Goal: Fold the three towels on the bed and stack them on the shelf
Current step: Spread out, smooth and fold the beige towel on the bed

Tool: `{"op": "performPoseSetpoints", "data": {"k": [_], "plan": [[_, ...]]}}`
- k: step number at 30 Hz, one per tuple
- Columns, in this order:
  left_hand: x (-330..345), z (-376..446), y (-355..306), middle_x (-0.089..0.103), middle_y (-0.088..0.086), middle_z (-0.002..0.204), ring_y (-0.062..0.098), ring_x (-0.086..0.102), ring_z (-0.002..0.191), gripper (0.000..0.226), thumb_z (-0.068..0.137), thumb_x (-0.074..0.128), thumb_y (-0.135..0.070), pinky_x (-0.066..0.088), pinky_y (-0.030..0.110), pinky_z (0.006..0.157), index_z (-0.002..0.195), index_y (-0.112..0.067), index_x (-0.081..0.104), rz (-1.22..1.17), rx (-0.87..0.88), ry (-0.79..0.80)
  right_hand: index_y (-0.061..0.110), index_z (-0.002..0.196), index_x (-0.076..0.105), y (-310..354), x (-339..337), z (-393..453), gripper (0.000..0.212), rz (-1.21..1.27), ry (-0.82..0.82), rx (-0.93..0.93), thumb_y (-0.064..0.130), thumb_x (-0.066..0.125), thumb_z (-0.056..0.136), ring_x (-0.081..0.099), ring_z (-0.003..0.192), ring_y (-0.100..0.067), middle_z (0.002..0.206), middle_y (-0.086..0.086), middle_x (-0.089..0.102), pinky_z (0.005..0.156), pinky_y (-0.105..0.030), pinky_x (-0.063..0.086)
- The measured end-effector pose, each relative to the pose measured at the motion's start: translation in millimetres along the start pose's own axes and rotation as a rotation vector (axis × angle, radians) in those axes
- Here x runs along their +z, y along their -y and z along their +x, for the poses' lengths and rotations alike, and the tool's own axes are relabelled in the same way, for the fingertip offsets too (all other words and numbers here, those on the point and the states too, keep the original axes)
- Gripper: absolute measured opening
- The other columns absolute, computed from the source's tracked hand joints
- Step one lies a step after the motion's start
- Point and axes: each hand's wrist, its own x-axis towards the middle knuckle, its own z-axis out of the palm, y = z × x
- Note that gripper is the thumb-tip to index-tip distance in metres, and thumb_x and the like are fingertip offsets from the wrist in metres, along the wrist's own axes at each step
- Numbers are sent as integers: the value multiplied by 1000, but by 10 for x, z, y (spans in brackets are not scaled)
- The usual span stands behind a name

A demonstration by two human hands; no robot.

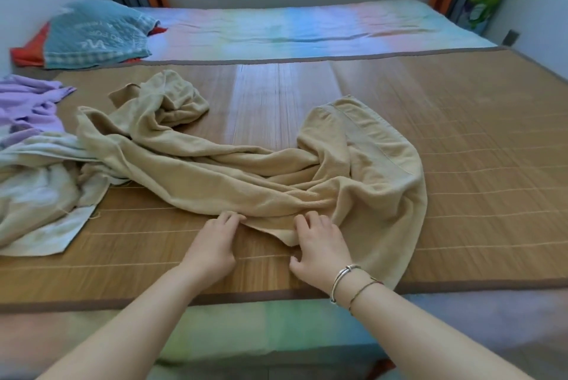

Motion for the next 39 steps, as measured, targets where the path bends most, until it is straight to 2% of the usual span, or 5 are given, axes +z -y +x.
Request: {"op": "performPoseSetpoints", "data": {"k": [9, 16, 22, 30, 39], "plan": [[100, 195, -231, 45, -5, 133, 21, 42, 122, 48, 89, 55, -21, 31, 35, 109, 135, -28, 44, 101, 85, -121, 19, 92, 46, -47, -244, 267, 4, 273, -48, 67, 16, 43, 92, 57, 76, -24, 83, -5, 59, 68, -35, 46], [-371, 16, -358, 59, -6, 82, 21, 60, 81, 9, 94, 51, -25, 47, 38, 77, 86, -27, 48, -128, 1, -235, 19, 77, 39, -85, -795, 64, 33, 814, 7, 90, 48, 43, 93, 37, 61, -10, 68, 6, 38, 62, -29, 34], [-1114, -540, -622, 51, -12, 59, 5, 46, 55, 31, 87, 53, -57, 34, 23, 52, 80, -27, 48, -317, 173, -15, 26, 96, 44, -181, -1503, -422, 27, -205, 298, 2, 32, 63, 77, 57, 79, -14, 84, 7, 54, 76, -34, 54], [-1449, -880, -514, 60, -5, 79, 18, 60, 77, 8, 81, 56, -18, 50, 37, 82, 83, -23, 63, 421, -77, -7, 16, 102, 47, -77, -1899, -879, 10, -329, 350, 146, 16, 40, 95, 49, 87, -19, 84, 0, 46, 70, -26, 39], [-1457, -438, 106, 64, 5, 101, 24, 57, 99, 24, 87, 41, -12, 47, 34, 74, 87, -25, 62, 187, -308, -63, 27, 123, 51, -296, -1662, -490, 42, -466, 267, -14, 16, 56, 83, 41, 123, -23, 127, -1, 43, 94, -32, 39]]}}
